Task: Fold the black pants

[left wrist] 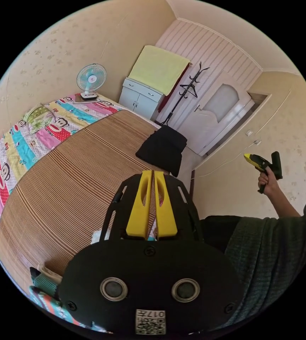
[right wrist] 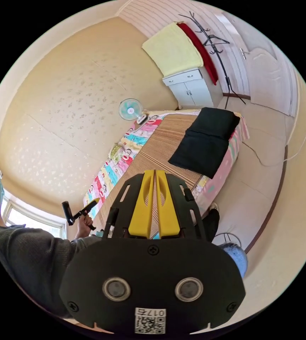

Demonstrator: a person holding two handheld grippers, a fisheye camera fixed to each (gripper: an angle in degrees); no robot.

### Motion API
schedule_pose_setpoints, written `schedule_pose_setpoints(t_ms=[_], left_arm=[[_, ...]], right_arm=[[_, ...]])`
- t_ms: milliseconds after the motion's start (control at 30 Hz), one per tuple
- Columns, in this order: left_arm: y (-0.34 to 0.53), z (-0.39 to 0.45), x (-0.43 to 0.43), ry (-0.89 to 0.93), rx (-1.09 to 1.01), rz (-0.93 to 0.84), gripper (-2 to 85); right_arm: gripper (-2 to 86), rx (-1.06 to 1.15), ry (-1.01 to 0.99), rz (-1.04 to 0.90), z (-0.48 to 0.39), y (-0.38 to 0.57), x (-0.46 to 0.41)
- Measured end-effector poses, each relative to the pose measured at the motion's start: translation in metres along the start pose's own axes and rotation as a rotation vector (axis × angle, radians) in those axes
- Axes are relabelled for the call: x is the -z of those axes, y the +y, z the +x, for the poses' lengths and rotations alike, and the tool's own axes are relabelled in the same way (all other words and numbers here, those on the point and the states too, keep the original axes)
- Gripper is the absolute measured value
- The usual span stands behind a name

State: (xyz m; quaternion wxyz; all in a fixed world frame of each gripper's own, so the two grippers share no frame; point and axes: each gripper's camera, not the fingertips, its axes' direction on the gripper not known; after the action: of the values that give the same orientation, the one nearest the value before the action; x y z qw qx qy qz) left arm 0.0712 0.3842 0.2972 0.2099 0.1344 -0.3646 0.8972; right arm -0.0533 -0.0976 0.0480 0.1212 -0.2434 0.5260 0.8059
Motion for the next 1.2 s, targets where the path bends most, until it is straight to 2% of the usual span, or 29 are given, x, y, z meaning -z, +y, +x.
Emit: schedule_pose_setpoints(t_ms=[267, 467, 567, 633, 700, 833, 933, 967, 1033, 1067, 1100, 1200], left_arm=[[-0.052, -0.019, -0.080, -0.095, 0.127, -0.145, -1.0], [-0.136, -0.010, -0.159, -0.091, 0.168, -0.276, -0.9], [-0.167, -0.033, -0.197, 0.146, 0.379, -0.252, -0.7], [-0.172, -0.062, -0.223, 0.393, 0.577, -0.145, -0.2], [-0.175, -0.074, -0.238, 0.402, 0.657, -0.135, 0.9], [-0.187, -0.085, -0.255, 0.295, 0.708, -0.224, 3.8], [-0.190, -0.092, -0.256, 0.264, 0.748, -0.221, 4.0], [-0.190, -0.093, -0.256, 0.255, 0.755, -0.221, 4.0], [-0.187, -0.100, -0.255, 0.221, 0.800, -0.208, 4.0], [-0.186, -0.102, -0.254, 0.221, 0.815, -0.197, 4.0], [-0.182, -0.106, -0.251, 0.238, 0.849, -0.160, 4.0], [-0.168, -0.114, -0.243, 0.286, 0.920, -0.058, 3.8]], right_arm=[[1.4, -0.239, -0.083, -0.085, 0.131, -0.206, -0.016], [4.8, -0.322, -0.066, -0.175, 0.228, -0.376, -0.040], [7.8, -0.362, -0.037, -0.289, 0.279, -0.445, -0.069], [10.1, -0.396, -0.030, -0.380, 0.310, -0.473, -0.093], [13.1, -0.465, -0.017, -0.493, 0.349, -0.492, -0.125], [15.7, -0.515, -0.071, -0.589, 0.388, -0.503, -0.162], [9.6, -0.517, -0.213, -0.674, 0.393, -0.506, -0.187], [6.2, -0.478, -0.359, -0.642, 0.380, -0.513, -0.186], [4.1, -0.461, -0.415, -0.584, 0.360, -0.522, -0.169], [2.8, -0.453, -0.513, -0.545, 0.344, -0.528, -0.155], [2.0, -0.422, -0.657, -0.509, 0.323, -0.537, -0.142], [0.6, -0.281, -0.893, -0.454, 0.248, -0.580, -0.124]])
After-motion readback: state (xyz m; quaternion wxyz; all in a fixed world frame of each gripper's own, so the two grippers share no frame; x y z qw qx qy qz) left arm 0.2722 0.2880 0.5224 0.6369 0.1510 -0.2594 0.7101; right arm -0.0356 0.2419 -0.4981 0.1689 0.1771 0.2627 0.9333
